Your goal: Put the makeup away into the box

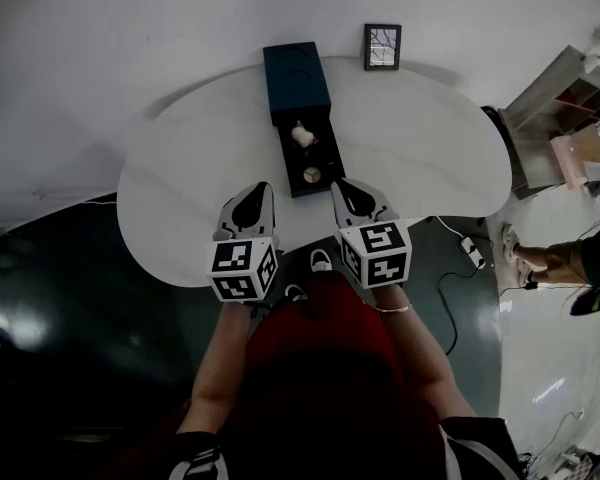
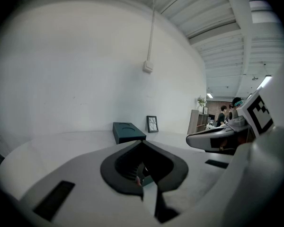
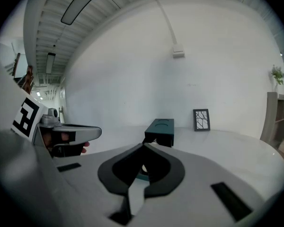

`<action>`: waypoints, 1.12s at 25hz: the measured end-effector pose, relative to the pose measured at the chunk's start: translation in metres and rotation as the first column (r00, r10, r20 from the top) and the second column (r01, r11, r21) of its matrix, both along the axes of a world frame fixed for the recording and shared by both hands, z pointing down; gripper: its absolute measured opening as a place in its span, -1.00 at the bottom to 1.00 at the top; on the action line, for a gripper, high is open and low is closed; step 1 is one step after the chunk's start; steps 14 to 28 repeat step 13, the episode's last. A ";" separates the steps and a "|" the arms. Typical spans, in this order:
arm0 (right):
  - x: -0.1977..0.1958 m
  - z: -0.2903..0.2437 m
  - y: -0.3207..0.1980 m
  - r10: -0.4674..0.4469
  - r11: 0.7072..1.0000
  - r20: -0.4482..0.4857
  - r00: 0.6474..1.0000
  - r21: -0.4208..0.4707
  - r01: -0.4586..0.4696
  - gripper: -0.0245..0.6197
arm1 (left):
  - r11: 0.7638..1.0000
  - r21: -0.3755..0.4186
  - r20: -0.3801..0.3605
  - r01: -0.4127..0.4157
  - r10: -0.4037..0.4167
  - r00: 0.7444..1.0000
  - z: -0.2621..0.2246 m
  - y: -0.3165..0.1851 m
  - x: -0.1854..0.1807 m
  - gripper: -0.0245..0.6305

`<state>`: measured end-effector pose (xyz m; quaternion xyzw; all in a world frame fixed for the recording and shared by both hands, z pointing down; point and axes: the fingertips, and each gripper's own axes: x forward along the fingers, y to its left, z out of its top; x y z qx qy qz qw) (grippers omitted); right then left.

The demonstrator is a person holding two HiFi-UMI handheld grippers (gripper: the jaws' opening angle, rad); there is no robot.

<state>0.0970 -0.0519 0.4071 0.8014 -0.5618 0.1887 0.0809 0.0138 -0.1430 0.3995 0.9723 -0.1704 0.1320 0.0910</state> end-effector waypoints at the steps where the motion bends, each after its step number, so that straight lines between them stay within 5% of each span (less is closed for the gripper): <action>1: -0.001 0.001 0.001 0.003 1.000 0.004 1.000 0.001 -0.003 -0.88 | 1.000 -0.001 0.000 -0.002 0.002 1.000 0.000 0.002 -0.001 -0.85; 28: -0.014 -0.003 -0.001 0.005 0.999 0.003 1.000 0.042 -0.005 -0.88 | 1.000 0.002 -0.005 -0.019 0.019 1.000 -0.002 0.002 -0.010 -0.86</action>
